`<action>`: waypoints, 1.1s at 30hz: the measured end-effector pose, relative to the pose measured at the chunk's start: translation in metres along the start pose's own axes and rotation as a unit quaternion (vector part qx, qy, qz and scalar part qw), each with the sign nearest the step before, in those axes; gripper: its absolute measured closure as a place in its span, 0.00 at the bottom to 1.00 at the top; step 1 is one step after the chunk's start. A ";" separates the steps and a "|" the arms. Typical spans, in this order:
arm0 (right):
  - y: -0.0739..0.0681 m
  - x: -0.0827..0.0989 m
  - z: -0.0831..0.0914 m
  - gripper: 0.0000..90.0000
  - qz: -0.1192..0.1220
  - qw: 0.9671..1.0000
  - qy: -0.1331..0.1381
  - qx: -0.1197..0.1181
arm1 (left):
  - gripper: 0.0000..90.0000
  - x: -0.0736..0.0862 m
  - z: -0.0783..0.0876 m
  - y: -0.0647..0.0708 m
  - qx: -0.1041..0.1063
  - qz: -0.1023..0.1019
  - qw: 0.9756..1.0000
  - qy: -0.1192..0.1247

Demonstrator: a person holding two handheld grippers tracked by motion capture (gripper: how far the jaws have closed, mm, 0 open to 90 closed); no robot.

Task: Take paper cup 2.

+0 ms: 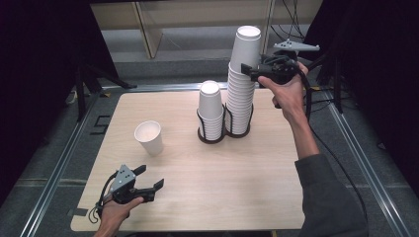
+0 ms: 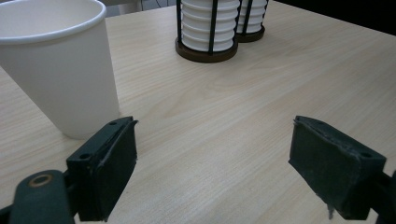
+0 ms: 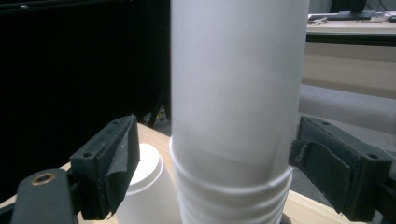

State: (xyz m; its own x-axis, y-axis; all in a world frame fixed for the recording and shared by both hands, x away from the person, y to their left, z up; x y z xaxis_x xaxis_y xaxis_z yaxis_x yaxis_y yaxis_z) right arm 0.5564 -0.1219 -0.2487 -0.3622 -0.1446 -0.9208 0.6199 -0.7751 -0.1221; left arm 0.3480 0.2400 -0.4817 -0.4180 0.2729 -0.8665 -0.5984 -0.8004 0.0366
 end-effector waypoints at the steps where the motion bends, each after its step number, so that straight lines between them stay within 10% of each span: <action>1: -0.001 -0.002 -0.002 0.17 -0.003 1.000 0.001 -0.001 | 0.16 -0.001 -0.002 0.000 0.006 -0.002 1.000 0.009; 23: 0.010 -0.018 -0.039 0.14 -0.027 1.000 -0.013 0.009 | 0.16 -0.001 -0.002 0.003 0.011 -0.002 1.000 0.011; 33: 0.006 -0.031 -0.033 0.18 0.010 0.999 -0.022 0.037 | 0.16 -0.001 -0.002 0.003 0.015 -0.010 1.000 0.007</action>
State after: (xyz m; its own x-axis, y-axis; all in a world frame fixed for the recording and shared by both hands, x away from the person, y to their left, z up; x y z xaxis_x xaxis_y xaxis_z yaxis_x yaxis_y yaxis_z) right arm 0.5942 -0.1022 -0.2334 -0.3809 -0.1865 -0.9056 0.5743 -0.8153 -0.0737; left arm 0.3482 0.2359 -0.4816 -0.3968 0.2807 -0.8739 -0.6261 -0.7790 0.0342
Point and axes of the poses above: each handheld gripper's, and its own axes: z roughly backward along the jaws, x roughly out of its underside, y roughly to its right, the point moved 6 cm from there along -z, roughly forward along the jaws, and after that the axes turned 7 degrees about -y, right-handed, at the moved point
